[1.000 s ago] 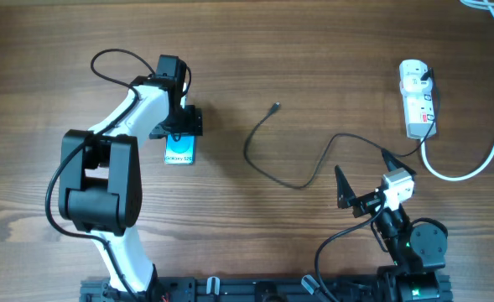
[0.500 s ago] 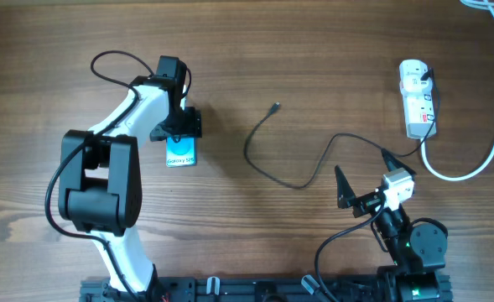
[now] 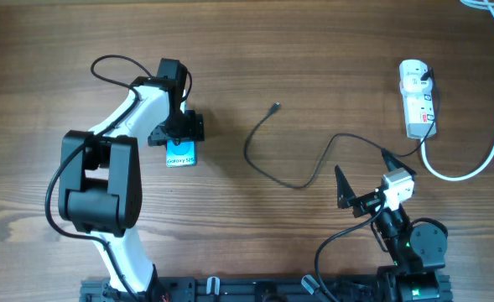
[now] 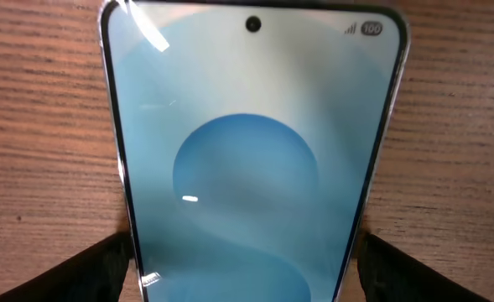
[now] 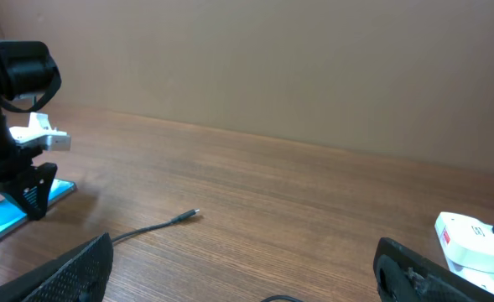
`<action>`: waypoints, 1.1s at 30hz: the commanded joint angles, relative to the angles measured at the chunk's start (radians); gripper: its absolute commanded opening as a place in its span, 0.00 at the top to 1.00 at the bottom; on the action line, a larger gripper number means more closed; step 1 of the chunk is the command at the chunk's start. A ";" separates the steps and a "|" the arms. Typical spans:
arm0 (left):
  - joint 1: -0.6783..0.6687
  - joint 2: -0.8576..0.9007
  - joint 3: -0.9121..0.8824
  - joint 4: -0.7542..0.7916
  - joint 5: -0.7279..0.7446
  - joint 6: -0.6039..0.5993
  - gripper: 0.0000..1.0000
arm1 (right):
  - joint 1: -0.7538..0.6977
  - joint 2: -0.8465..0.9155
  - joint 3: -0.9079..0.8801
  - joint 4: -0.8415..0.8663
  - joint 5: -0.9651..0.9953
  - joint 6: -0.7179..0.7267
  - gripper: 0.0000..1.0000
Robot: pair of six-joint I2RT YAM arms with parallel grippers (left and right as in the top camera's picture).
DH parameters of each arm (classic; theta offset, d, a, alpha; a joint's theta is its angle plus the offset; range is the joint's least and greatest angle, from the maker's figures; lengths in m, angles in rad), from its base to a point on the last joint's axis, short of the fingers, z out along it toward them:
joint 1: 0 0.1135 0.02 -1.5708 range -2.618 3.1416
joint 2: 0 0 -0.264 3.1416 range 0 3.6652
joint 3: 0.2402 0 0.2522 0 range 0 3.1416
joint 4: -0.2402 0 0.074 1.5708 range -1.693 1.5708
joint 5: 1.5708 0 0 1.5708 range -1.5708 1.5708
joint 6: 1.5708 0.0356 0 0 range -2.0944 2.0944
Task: Plug charger to phone and switch on socket
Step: 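Close the left gripper on the phone's bottom edge, then lift the phone with the left gripper and turn it upright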
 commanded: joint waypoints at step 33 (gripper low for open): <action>-0.002 -0.044 0.188 -0.129 0.021 -0.013 0.53 | 0.006 -0.005 -0.001 0.004 0.010 0.014 0.00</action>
